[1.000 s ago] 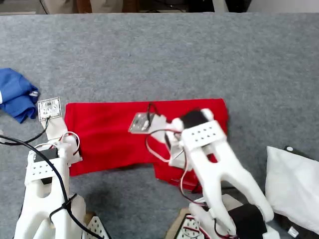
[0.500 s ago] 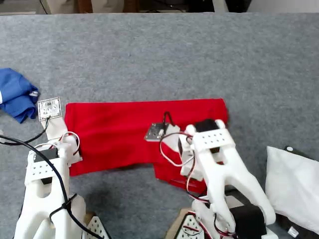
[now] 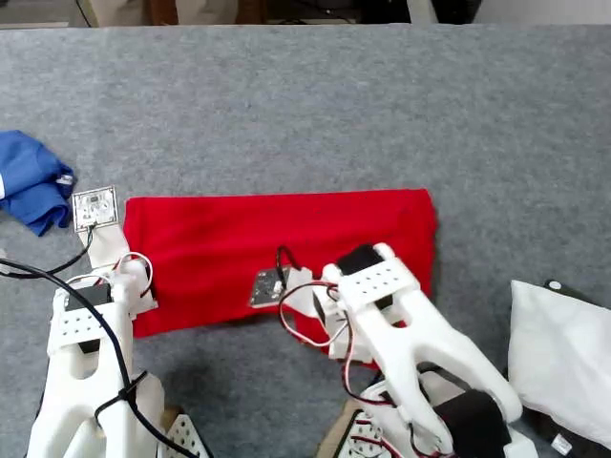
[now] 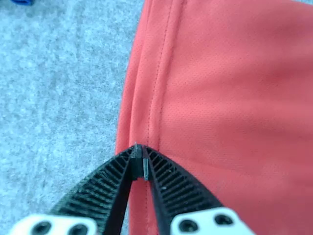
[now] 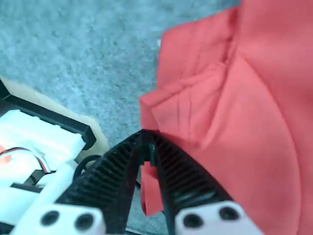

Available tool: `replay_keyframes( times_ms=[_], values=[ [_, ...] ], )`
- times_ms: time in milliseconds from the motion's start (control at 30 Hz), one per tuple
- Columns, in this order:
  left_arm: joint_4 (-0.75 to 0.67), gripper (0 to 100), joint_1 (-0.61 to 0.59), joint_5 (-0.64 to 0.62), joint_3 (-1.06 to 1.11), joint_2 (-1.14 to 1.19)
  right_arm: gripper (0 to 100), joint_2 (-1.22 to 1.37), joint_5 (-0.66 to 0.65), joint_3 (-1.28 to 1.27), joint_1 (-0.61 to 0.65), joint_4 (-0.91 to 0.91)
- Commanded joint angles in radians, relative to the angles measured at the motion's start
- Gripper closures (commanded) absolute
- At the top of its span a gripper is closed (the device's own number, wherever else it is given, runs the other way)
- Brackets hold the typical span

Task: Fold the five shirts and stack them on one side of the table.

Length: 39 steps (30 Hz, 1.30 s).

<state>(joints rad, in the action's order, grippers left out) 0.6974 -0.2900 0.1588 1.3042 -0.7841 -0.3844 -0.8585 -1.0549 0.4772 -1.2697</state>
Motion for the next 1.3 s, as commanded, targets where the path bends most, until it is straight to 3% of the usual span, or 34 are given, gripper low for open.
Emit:
replay_keyframes(
  times_ms=[0, 167, 333, 467, 633, 800, 967, 1267],
  values=[
    [-0.018, 98, 0.0, -0.005, -0.017, 0.004, 99.4, 0.038, 0.008, 0.001, 0.019, 0.015],
    [0.066, 98, -0.011, -0.005, -0.083, -0.005, 99.4, -0.005, 0.008, 0.166, -0.033, -0.124],
    [0.377, 98, -0.008, -0.028, -0.417, 0.004, 99.4, -0.087, -0.044, 0.452, -0.177, -0.282],
    [0.442, 98, 0.034, -0.104, -0.629, 0.053, 99.4, 0.012, -0.081, 0.651, -0.297, -0.284],
    [0.37, 98, 0.163, -0.144, -0.706, 0.302, 99.4, 0.272, -0.071, 0.845, -0.378, -0.239],
    [0.219, 98, 0.181, -0.161, -0.778, 0.607, 99.4, 0.507, -0.025, 0.977, -0.458, -0.138],
    [0.226, 98, 0.155, -0.152, -0.937, 0.872, 99.4, 0.648, -0.021, 1.036, -0.533, -0.069],
    [0.292, 98, 0.035, -0.15, -1.138, 1.095, 99.4, 0.842, -0.083, 1.038, -0.636, 0.058]
  ],
)
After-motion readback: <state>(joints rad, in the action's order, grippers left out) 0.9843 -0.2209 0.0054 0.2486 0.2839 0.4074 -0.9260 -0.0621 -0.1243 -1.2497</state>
